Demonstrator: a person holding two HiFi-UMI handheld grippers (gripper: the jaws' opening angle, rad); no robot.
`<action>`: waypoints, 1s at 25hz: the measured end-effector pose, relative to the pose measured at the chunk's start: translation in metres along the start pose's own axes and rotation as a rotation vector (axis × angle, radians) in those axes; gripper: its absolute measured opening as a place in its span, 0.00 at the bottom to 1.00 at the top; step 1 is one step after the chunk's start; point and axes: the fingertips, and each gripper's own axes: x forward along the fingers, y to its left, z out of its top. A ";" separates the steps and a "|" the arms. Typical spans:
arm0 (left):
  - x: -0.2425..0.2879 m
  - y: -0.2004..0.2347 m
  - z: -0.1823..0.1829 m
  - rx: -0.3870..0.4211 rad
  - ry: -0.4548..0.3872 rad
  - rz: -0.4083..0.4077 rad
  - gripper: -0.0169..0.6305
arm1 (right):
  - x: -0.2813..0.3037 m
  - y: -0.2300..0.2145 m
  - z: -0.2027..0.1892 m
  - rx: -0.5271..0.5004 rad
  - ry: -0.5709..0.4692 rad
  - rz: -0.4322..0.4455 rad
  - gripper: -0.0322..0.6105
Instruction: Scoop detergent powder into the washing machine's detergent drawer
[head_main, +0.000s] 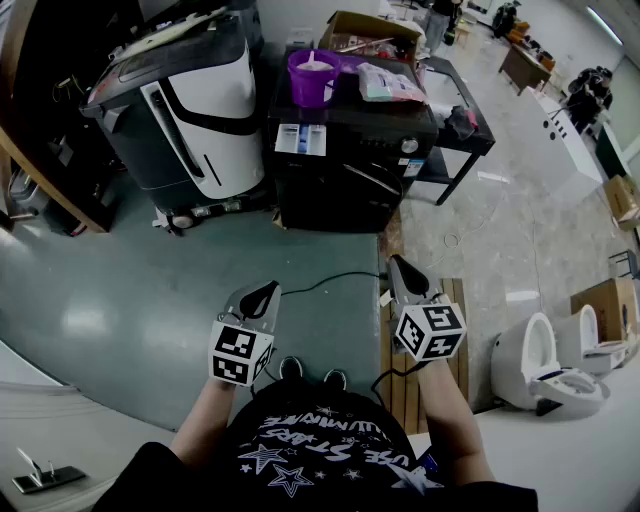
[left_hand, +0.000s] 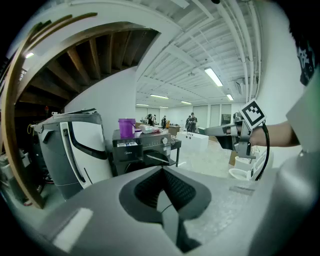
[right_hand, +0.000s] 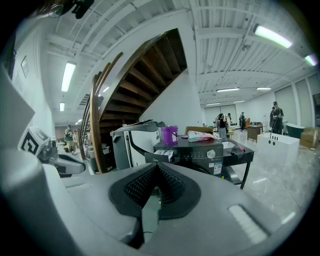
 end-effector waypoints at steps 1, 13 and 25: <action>0.000 0.000 0.001 -0.002 -0.005 0.007 0.03 | 0.001 -0.001 0.003 -0.006 -0.002 0.004 0.09; -0.013 0.008 0.000 -0.006 -0.015 0.046 0.03 | 0.007 0.007 0.006 -0.006 -0.004 0.023 0.09; -0.016 0.060 -0.007 -0.040 -0.043 0.051 0.03 | 0.053 0.041 0.040 0.063 -0.108 0.082 0.20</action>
